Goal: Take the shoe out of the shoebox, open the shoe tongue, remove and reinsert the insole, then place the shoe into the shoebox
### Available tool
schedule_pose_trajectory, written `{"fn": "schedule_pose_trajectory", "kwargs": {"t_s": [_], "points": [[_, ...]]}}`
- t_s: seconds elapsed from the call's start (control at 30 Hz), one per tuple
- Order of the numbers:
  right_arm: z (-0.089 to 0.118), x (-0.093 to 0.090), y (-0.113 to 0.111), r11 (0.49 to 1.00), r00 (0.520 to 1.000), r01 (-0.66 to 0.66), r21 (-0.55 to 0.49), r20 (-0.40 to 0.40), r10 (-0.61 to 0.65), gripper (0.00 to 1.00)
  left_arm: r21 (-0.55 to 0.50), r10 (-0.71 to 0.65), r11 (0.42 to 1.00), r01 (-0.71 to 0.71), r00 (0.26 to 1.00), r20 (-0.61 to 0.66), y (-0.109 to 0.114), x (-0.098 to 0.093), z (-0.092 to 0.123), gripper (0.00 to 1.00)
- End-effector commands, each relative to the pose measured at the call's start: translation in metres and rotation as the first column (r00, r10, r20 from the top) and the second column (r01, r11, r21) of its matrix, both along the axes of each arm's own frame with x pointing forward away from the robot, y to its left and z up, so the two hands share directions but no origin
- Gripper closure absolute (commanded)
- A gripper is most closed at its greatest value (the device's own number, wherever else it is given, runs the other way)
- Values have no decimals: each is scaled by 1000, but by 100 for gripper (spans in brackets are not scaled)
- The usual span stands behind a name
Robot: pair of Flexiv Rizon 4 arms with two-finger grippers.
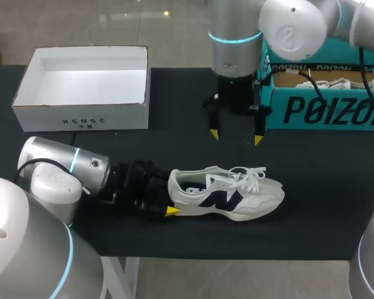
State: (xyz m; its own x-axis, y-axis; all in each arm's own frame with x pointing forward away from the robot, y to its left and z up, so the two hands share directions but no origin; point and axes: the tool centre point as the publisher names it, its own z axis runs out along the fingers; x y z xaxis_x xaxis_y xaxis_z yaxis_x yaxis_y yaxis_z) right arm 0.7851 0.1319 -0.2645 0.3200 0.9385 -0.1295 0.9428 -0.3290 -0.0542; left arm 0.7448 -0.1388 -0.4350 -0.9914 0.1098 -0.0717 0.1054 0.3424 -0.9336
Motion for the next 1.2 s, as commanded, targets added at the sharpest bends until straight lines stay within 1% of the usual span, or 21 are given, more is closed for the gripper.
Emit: {"fn": "schedule_pose_trajectory", "kwargs": {"t_s": [0.03, 0.17, 0.27, 0.4, 0.47, 0.5, 0.57, 0.6, 0.67, 0.73, 0.97, 1.2], "points": [[-19, -11, 35, 996, 999, -18, -86, -34, 15, 0, 1, -1, 1000, 1, 1000, 0, 0, 1, -6, 100], [-31, -21, 44, 995, 999, -7, -95, -53, 2, 0, 1, -1, 1000, 1, 1000, 0, 0, 1, -6, 100], [-33, -28, 51, 997, 999, -5, -79, -46, 1, 0, 1, -1, 1000, 1, 1000, 0, 0, 1, -6, 100], [-38, -31, 61, 990, 997, -54, -130, -56, 47, 0, 1, -1, 1000, 1, 1000, 0, 0, 1, -6, 100], [-41, -31, 63, 983, 994, -110, -145, -34, 106, 0, 1, -1, 1000, 1, 1000, 0, 0, 1, -6, 100], [-45, -31, 64, 978, 991, -132, -163, -57, 124, 0, 1, -1, 1000, 1, 1000, 0, 0, 1, -6, 100], [-50, -31, 62, 976, 986, -165, -146, -46, 159, 0, 1, -1, 1000, 1, 1000, 0, 0, 1, -6, 100], [-52, -31, 61, 973, 985, -168, -158, -59, 161, 0, 1, -1, 1000, 1, 1000, 0, 0, 1, -6, 100], [-54, -32, 60, 969, 980, -198, -149, -47, 193, 0, 1, -1, 1000, 1, 1000, 0, 0, 1, -6, 100], [-57, -34, 60, 966, 981, -192, -172, -71, 182, 0, 1, -1, 1000, 1, 1000, 0, 0, 1, -6, 100], [-73, -44, 58, 968, 984, -171, -181, -83, 158, 0, 1, -1, 1000, 1, 1000, 0, 0, 1, -6, 100], [-89, -50, 61, 948, 975, -218, -231, -91, 202, 0, 1, -1, 1000, 1, 1000, 0, 0, 1, -6, 100]]}}
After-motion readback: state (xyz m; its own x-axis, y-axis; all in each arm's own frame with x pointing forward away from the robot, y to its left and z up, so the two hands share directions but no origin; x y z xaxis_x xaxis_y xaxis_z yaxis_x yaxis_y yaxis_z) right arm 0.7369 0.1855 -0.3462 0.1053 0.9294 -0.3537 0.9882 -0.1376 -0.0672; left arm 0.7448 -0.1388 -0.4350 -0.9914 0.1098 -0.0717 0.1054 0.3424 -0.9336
